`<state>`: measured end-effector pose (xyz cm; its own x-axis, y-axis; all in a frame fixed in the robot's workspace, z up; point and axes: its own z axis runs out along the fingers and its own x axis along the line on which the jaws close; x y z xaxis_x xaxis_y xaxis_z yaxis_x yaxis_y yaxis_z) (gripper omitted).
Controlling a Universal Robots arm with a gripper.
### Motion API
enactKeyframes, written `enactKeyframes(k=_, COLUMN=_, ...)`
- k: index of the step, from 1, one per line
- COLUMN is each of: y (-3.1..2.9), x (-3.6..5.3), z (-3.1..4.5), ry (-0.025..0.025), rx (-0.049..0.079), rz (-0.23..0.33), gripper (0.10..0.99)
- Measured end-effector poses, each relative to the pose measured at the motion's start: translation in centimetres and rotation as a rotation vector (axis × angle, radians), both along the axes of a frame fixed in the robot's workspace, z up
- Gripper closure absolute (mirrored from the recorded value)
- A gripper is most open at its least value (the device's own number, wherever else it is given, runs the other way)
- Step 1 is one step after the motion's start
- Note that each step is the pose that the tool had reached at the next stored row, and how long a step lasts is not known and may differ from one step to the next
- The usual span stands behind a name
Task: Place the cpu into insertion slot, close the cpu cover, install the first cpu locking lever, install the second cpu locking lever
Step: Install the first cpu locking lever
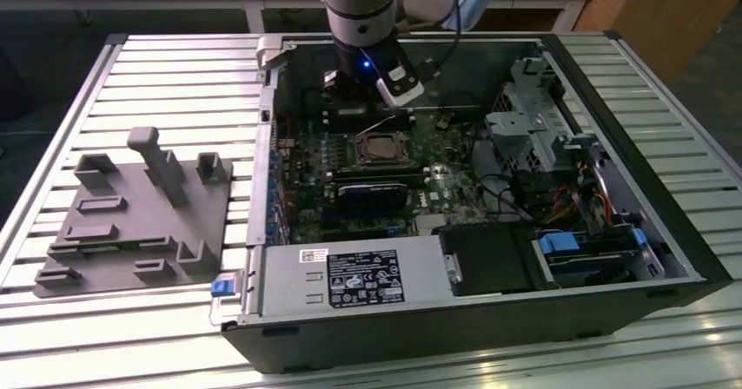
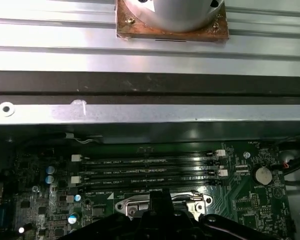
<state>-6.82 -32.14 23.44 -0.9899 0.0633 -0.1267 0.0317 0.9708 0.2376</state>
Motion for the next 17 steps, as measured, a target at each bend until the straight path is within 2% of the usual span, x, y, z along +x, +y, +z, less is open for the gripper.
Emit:
enactKeyframes(k=6, y=0.00, x=0.60, z=-0.64, ry=0.0001, rx=0.000, rz=0.000, gripper=0.980)
enactKeyframes(k=11, y=0.00, x=1.22, z=-0.89, ry=0.0001, rx=0.001, rz=0.000, gripper=0.980)
enactKeyframes(k=17, y=0.09, x=1.40, z=-1.15, ry=0.0001, rx=0.001, rz=0.000, gripper=0.980)
